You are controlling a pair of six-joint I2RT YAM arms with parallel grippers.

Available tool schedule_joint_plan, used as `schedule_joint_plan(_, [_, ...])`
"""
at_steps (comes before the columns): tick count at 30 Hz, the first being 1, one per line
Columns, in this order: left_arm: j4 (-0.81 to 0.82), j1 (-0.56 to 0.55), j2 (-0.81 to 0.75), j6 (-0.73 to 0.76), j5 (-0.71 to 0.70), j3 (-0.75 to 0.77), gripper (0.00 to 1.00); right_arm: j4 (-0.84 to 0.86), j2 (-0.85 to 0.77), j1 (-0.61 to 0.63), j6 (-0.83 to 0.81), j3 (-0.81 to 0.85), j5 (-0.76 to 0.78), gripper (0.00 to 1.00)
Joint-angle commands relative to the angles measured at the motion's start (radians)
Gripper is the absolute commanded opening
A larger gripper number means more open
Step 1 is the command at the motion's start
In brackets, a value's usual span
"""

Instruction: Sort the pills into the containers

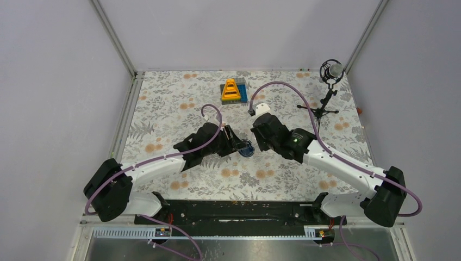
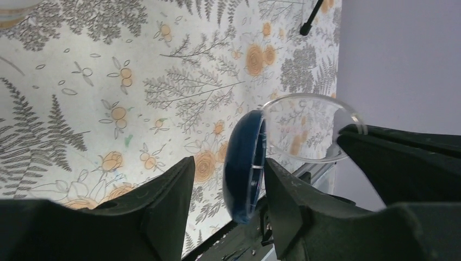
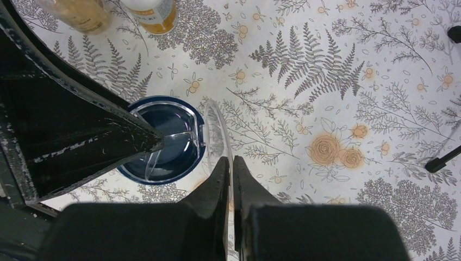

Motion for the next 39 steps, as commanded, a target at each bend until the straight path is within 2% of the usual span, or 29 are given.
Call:
schedule_joint_plan(1, [0.042, 0.002, -0.023, 0.028, 0.008, -0.043, 0.50, -0.008, -0.017, -0.007, 0.021, 0.056, 0.025, 0.00])
schedule_joint_plan(9, [0.046, 0.006, -0.024, 0.048, -0.023, -0.049, 0.53, -0.007, 0.006, -0.013, 0.025, 0.053, 0.008, 0.00])
schedule_joint_plan(16, [0.047, 0.007, -0.050, 0.055, -0.065, -0.036, 0.69, 0.046, 0.069, -0.023, -0.015, 0.015, 0.002, 0.00])
schedule_joint_plan(23, [-0.015, 0.017, -0.136, 0.060, -0.187, -0.078, 0.76, 0.142, 0.183, -0.059, -0.159, -0.009, 0.058, 0.06])
schedule_joint_plan(29, [-0.127, 0.030, -0.239, 0.081, -0.289, -0.092, 0.78, 0.121, 0.237, -0.119, -0.277, -0.009, -0.015, 0.07])
schedule_joint_plan(34, [-0.176, 0.072, -0.271, 0.091, -0.289, -0.095, 0.78, 0.053, 0.316, -0.130, -0.327, 0.040, -0.066, 0.07])
schedule_joint_plan(39, [-0.240, 0.120, -0.301, 0.097, -0.302, -0.091, 0.78, 0.031, 0.352, -0.131, -0.322, 0.064, -0.033, 0.12])
